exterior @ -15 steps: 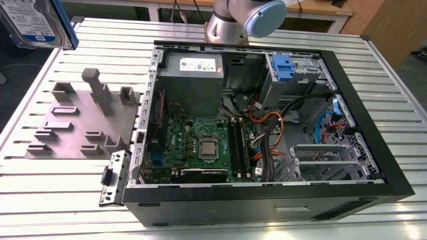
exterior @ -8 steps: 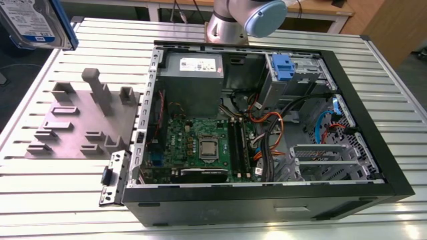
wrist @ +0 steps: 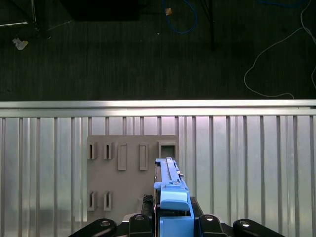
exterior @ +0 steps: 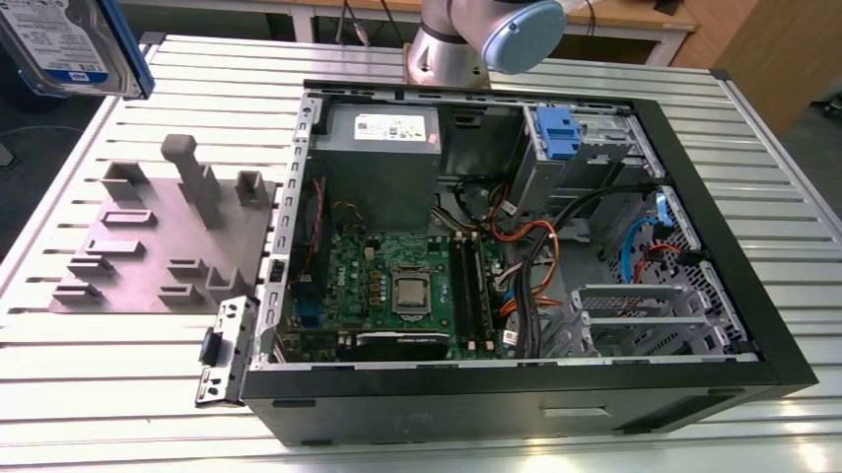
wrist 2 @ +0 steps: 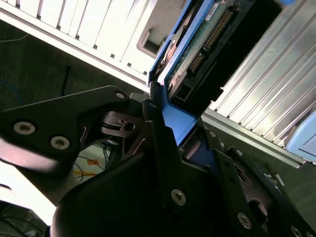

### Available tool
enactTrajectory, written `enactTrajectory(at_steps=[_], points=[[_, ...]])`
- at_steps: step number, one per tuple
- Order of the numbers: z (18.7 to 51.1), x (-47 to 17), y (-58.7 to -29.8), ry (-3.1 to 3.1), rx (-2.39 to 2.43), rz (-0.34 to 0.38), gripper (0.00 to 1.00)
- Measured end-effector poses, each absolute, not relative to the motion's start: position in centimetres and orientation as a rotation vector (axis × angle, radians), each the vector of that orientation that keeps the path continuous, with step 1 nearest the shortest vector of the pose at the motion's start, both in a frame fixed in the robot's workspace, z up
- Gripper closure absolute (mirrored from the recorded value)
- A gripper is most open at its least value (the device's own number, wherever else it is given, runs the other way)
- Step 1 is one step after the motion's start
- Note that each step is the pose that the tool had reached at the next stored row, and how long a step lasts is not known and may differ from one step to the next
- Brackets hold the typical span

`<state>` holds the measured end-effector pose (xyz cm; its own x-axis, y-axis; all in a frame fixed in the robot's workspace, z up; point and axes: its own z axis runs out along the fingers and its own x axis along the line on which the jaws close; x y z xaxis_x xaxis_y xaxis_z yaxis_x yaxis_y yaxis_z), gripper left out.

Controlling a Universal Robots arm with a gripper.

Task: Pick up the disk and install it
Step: 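Pick up the disk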

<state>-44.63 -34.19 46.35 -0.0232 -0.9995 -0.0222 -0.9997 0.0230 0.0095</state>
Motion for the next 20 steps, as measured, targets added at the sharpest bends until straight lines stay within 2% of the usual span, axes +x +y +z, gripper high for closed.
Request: enactTrajectory(at_steps=[20], points=[[48.9, -44.6, -34.2, 2.240, -2.189, 0.035, 0.64]])
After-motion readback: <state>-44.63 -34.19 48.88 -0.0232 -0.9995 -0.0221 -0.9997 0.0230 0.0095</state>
